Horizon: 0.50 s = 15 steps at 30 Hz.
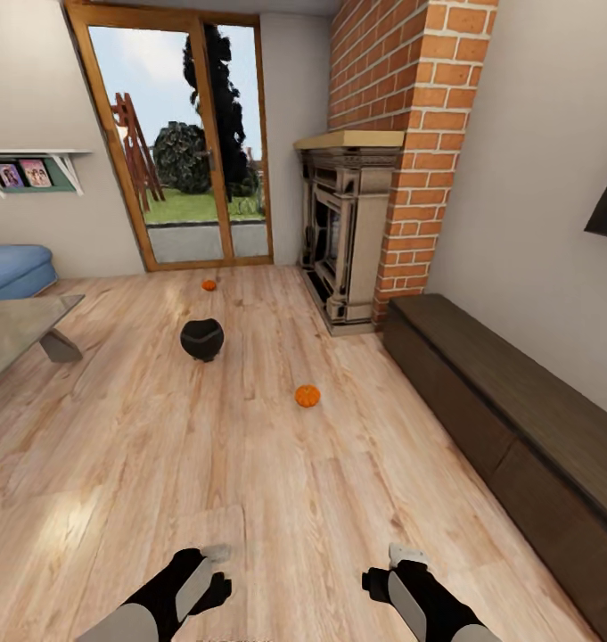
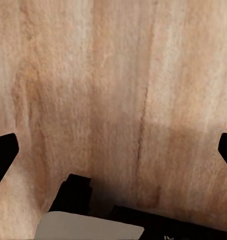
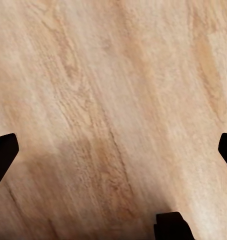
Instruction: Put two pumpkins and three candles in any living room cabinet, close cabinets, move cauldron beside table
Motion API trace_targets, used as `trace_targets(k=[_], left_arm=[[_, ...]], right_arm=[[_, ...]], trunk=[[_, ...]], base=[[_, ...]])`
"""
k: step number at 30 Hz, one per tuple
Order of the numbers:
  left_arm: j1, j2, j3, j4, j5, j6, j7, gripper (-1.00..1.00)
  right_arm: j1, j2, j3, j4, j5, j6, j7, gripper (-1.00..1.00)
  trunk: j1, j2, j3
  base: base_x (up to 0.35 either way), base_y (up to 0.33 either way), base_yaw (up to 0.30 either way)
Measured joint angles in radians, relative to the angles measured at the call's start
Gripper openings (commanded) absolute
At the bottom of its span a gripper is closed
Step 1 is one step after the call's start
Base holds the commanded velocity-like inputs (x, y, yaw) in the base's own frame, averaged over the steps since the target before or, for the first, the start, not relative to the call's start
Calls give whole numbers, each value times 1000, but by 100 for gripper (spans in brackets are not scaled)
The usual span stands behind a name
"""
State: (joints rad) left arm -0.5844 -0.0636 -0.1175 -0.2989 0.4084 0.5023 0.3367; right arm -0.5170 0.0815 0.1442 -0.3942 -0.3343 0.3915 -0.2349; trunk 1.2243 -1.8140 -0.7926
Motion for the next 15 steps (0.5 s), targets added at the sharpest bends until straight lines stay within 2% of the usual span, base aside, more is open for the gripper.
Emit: trace_targets(k=[2,8,11,15], left_arm=[[0,21,1,1,1,-9,0,100],[0,38,-1,9,2,-35,-1,100],[1,60,-2,51,3,-103,-2,100],[2,96,-3,146,6,-244,-4,100]], right_arm=[[0,0,0,0,0,0,0,100],[0,0,0,0,0,0,0,100],[0,0,0,0,0,0,0,100],[0,1,0,2,0,0,0,100]], trunk=[[0,0,0],[0,0,0],[0,0,0],[0,0,0]], base=[[0,0,291],[0,0,291],[0,0,291],[0,0,291]])
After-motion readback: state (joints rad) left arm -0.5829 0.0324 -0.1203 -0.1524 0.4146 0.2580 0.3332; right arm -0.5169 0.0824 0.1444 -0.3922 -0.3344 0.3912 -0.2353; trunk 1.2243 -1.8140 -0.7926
